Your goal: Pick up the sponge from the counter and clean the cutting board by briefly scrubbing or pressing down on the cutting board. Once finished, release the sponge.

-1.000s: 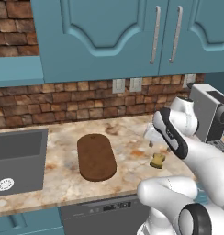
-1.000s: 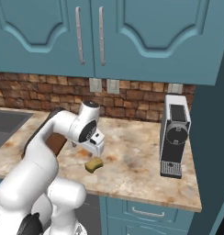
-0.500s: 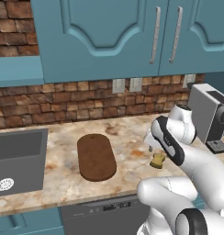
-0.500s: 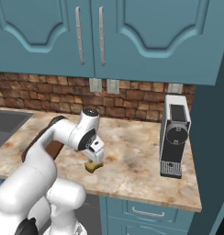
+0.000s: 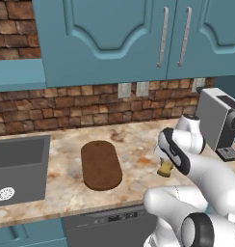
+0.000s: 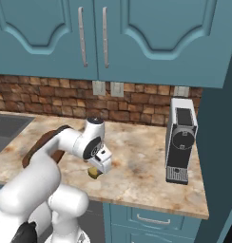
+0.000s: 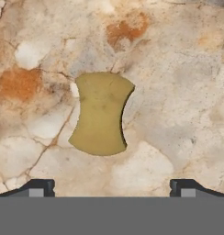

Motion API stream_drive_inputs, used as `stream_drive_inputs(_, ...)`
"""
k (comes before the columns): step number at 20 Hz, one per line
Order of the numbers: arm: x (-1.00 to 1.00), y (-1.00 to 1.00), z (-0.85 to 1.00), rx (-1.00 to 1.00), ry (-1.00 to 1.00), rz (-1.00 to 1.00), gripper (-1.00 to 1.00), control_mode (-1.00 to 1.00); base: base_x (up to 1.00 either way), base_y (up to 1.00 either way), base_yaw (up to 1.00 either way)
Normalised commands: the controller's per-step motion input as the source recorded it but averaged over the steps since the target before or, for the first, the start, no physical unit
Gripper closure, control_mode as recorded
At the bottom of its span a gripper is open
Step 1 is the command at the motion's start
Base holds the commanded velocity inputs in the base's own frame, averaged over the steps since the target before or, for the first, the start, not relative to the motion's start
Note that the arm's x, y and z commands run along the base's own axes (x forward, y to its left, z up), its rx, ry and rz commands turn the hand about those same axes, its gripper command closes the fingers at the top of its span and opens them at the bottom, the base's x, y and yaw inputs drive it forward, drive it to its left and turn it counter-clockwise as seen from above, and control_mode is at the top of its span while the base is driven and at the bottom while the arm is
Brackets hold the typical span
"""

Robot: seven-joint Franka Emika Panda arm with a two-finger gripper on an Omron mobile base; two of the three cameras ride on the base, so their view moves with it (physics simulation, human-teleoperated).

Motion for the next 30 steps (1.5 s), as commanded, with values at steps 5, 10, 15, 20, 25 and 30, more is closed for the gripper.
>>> stream_drive_inputs(5, 0.38, 0.0, -0.14, -0.03, 0.07, 0.0, -1.0, -1.0, 0.0, 0.0, 0.0)
stream_drive_inputs(10, 0.16, 0.0, -0.13, -0.04, 0.02, 0.0, -1.0, -1.0, 0.0, 0.0, 0.0)
stream_drive_inputs(15, 0.1, 0.0, -0.14, -0.03, 0.0, 0.0, -1.0, -1.0, 0.0, 0.0, 0.0)
stream_drive_inputs(20, 0.0, 0.0, -0.17, -0.01, 0.0, 0.0, -1.0, -1.0, 0.0, 0.0, 0.0)
stream_drive_inputs(25, 0.0, 0.0, -0.27, 0.0, 0.0, 0.0, -1.0, -1.0, 0.0, 0.0, 0.0)
stream_drive_inputs(30, 0.0, 0.0, -0.17, 0.0, 0.0, 0.0, -1.0, -1.0, 0.0, 0.0, 0.0)
